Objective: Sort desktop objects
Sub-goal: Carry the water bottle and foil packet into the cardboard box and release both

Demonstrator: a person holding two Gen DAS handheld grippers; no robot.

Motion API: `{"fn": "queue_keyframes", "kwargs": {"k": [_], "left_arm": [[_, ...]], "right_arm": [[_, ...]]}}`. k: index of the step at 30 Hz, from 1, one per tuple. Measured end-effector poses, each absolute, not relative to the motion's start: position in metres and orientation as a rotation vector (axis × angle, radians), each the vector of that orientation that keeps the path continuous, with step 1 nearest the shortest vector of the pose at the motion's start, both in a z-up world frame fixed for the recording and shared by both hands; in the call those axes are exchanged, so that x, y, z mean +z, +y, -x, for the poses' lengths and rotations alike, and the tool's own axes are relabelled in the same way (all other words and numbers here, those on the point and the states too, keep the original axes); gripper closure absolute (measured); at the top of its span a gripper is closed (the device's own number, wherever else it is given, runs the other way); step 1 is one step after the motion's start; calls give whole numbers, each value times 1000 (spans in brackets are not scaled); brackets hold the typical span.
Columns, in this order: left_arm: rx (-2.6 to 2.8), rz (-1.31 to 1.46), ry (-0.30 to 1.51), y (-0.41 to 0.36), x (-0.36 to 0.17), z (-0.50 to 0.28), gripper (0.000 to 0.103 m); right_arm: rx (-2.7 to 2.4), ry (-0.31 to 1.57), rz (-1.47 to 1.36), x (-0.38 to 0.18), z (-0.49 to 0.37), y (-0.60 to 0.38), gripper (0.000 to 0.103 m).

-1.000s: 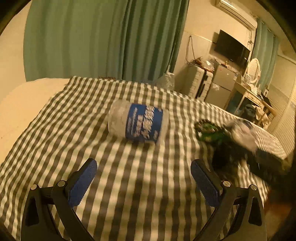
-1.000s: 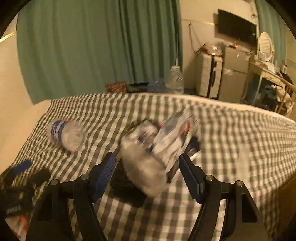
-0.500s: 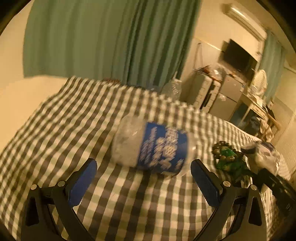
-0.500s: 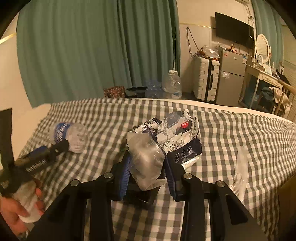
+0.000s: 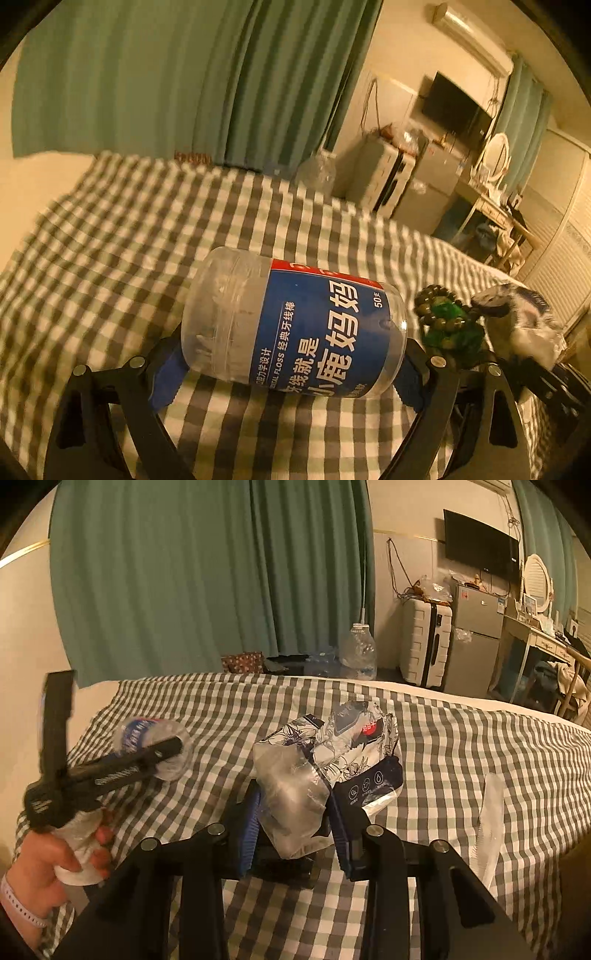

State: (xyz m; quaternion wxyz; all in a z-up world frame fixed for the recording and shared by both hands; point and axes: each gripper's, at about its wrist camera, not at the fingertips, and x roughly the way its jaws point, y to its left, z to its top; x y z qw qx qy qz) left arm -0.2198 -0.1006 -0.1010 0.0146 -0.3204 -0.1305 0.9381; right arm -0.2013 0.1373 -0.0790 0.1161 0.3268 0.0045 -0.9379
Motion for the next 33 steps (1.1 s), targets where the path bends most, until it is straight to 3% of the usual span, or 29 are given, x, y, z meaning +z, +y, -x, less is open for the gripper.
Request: {"fn": "queue_keyframes", "kwargs": {"k": [13,18,22,27,33], "left_arm": [[3048,961,-113,-39,-37,97,10],[3008,933,-192,-21,25,58,10],[2996,896,-156,4,82,17,10],[2952,891,-150,36,125,-16,10],[2903,846,-90,81,163,-56,10]], "right_arm": [[-2751,-72,-938,-11,149,172,69],[-2723,-98,-909,35,101,177,69],[-2698,-46,-870,83,56,180,69],[-2706,77,-751,139,-7,191,69],[-2727,61,-709,178,-55,234,69]]}}
